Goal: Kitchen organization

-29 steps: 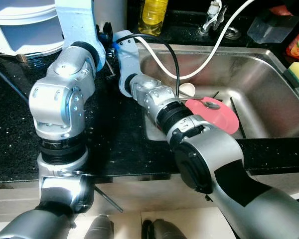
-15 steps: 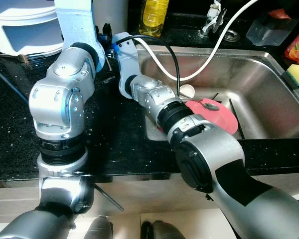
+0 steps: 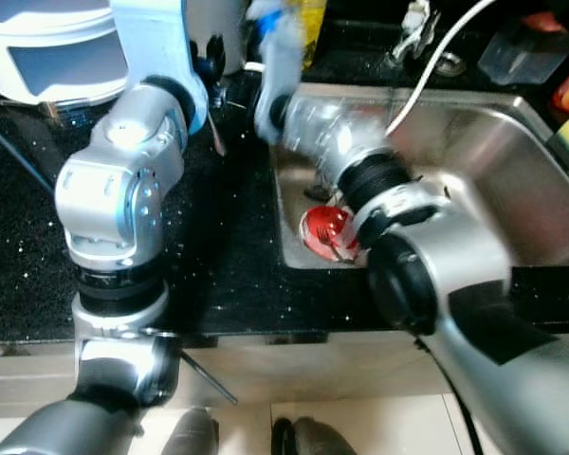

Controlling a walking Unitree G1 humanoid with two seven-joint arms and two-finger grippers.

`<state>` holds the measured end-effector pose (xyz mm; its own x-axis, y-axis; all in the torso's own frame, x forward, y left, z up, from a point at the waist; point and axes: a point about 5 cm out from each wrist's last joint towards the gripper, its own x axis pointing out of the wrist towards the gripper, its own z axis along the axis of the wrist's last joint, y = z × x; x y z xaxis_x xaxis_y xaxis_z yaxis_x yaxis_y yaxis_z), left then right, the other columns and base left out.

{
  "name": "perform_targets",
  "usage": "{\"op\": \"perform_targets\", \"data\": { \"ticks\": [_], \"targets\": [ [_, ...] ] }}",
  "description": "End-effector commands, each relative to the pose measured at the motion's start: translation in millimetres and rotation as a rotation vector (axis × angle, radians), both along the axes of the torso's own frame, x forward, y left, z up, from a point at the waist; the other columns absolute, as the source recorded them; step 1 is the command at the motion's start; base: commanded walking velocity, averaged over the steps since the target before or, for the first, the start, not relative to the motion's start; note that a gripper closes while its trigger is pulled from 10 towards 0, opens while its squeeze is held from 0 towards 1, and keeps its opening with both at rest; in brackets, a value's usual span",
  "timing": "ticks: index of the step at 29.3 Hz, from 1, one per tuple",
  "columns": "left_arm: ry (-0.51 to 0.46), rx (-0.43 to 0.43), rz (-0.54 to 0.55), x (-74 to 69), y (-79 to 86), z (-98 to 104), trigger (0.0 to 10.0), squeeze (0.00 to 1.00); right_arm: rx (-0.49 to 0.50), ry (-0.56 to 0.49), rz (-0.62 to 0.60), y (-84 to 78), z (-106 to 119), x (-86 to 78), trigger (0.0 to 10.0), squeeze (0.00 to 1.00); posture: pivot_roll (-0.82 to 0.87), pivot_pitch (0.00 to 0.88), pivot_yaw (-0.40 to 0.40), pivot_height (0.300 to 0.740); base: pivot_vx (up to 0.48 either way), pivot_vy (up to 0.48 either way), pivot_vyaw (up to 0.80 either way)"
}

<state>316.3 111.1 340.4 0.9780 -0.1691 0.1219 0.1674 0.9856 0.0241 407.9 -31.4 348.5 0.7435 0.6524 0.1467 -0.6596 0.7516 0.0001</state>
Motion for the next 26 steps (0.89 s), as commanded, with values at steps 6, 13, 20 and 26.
{"op": "perform_targets", "data": {
  "ticks": [6,13,20,26],
  "targets": [
    [0.001,0.009,-0.061,1.8,-12.0,1,10.0,0.0,-0.027,0.144,-0.093,3.2,-42,5.7,10.0,0.8,0.23,0.091,-0.009,0.74,0.0,0.0,0.0],
    [0.002,0.013,-0.06,0.6,-13.6,2,10.0,0.0,-0.08,0.206,-0.072,35.5,-65,-3.3,10.0,1.0,0.27,0.111,-0.029,0.74,0.0,0.0,0.0],
    [-0.019,0.027,0.003,-6.8,-4.4,7,10.0,0.0,-0.09,0.235,-0.092,53.6,-72,-9.5,10.0,1.0,0.32,0.125,-0.068,0.74,0.0,0.0,0.0],
    [-0.038,0.041,0.062,-13.7,5.4,12,10.0,0.0,-0.099,0.249,-0.106,60.7,-75,-12.2,10.0,0.0,0.39,0.138,-0.112,0.74,0.0,0.0,0.0]
  ]
}}
